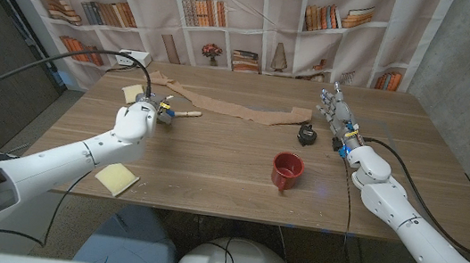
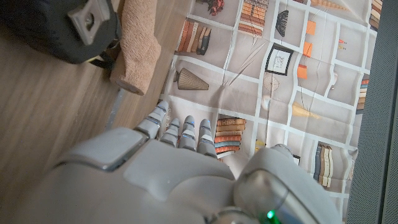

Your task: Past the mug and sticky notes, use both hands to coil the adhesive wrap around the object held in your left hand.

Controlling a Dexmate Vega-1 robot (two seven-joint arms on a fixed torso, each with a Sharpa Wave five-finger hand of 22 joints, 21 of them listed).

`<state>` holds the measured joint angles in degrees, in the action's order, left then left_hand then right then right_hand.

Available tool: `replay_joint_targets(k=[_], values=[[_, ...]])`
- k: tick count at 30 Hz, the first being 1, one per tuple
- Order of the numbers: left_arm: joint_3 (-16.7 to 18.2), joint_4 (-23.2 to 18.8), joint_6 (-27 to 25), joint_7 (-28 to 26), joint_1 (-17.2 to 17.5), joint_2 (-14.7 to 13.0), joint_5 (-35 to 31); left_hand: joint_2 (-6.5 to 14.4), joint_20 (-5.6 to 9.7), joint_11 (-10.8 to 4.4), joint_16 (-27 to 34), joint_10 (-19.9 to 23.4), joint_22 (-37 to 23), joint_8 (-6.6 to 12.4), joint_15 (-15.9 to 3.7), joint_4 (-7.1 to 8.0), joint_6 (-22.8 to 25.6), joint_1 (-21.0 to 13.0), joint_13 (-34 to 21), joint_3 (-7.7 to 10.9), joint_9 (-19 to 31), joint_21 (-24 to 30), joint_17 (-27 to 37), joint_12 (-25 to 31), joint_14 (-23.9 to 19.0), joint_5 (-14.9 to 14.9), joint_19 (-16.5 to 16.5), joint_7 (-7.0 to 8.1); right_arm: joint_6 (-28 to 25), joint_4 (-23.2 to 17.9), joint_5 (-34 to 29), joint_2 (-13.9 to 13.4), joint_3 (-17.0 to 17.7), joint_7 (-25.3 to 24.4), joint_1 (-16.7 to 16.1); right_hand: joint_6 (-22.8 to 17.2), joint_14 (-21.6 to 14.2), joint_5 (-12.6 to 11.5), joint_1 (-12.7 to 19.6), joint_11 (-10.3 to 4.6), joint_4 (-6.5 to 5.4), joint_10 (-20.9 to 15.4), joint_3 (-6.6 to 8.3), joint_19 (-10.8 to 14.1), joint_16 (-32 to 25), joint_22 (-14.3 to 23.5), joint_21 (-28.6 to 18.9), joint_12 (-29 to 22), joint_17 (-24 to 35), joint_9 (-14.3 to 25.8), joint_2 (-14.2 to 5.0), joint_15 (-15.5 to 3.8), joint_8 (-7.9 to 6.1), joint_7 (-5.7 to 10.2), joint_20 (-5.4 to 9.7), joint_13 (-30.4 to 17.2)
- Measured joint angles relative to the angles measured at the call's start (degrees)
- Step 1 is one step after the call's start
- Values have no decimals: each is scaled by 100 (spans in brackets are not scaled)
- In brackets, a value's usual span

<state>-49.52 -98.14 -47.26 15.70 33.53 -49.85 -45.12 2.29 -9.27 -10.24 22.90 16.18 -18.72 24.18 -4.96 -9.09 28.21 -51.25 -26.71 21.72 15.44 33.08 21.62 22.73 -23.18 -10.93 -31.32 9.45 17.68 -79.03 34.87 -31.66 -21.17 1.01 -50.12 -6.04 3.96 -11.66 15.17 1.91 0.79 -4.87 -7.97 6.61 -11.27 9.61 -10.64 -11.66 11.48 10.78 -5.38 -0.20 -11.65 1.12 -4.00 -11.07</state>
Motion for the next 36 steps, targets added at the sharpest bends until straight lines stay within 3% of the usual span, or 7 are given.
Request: replay_joint_targets(k=[8, 14, 16, 18, 23, 28, 36], values=[[-30, -15, 32, 13, 0, 18, -11, 154, 330, 1, 22, -2, -113, 44, -109, -113, 345, -416, -27, 114, -30, 368, 60, 0, -109, -54, -448, -180, 16, -16, 18, -7, 10, 14, -18, 0, 0, -1, 0, 0, 0, 0, 0, 0, 0, 7, 0, 0, 0, 0, 0, 0, 0, 0, 0, 0], [-70, -43, 6, 84, -1, 31, -84, 315, 519, 29, 128, -118, -287, 44, -272, -172, 299, -1573, -53, 421, 62, 829, 246, -49, -162, -233, -470, -320, 35, -40, 28, -22, 30, 23, -45, -23, 0, -1, -30, -51, -17, -11, 17, 0, 0, -2, 0, 0, 0, 0, -30, 0, 0, 22, 0, 0], [-91, -62, -28, 126, -1, 37, -120, 250, 538, 42, 180, -148, -359, 43, -338, -154, 278, -1837, -79, 475, 126, 1024, 332, -49, -212, -278, -450, -300, 42, -53, 33, -29, 38, 24, -59, -23, 0, -1, -30, -51, -17, -11, 17, 0, 0, -2, 0, 0, 0, 0, -30, 0, 0, 23, 0, 0], [-99, -70, -47, 137, -1, 42, -137, 53, 539, 62, 259, -168, -429, 47, -428, -97, 281, -2045, -118, 532, 230, 1293, 441, -49, -306, -310, -449, -302, 45, -67, 36, -35, 45, 24, -70, -23, 0, -1, -30, -51, -17, -10, 17, 0, 0, -2, 0, 0, 0, 0, -30, 0, 0, 22, 0, 0], [-96, -110, -81, 139, 27, 65, -155, -435, 538, 93, 618, 119, -591, 311, -316, -76, 487, -2533, -330, 553, 539, 2079, 903, 94, -599, -366, -448, -504, 53, -97, 51, -50, 59, 24, -95, -22, 31, -1, -30, -51, -17, -10, 17, 0, 0, -2, 0, 0, 0, 0, -30, -30, 0, 22, 0, 0], [-55, -137, -113, 47, 83, 98, -141, -794, 537, 122, 1099, 601, -442, 735, -230, -96, 818, -2892, -825, 533, 1035, 2635, 1379, 361, -872, -389, -447, -629, 70, -155, 67, -87, 95, 25, -148, -42, 31, -2, -30, -51, -17, -10, 17, 0, 0, -2, 0, 0, 0, 0, -30, -30, 0, 41, 0, 0], [29, -172, -142, -137, 165, 146, -18, -1043, 537, 215, 1215, 1187, 22, 1452, -240, -84, 1132, -3141, -1703, 399, 1923, 3038, 1460, 1018, -1065, -402, -447, -874, 85, -194, 87, -113, 128, 24, -190, -42, 31, -2, -30, -51, -17, -10, 17, 0, 0, -2, 0, 0, 0, 0, -30, -30, 0, 41, 0, 0]])
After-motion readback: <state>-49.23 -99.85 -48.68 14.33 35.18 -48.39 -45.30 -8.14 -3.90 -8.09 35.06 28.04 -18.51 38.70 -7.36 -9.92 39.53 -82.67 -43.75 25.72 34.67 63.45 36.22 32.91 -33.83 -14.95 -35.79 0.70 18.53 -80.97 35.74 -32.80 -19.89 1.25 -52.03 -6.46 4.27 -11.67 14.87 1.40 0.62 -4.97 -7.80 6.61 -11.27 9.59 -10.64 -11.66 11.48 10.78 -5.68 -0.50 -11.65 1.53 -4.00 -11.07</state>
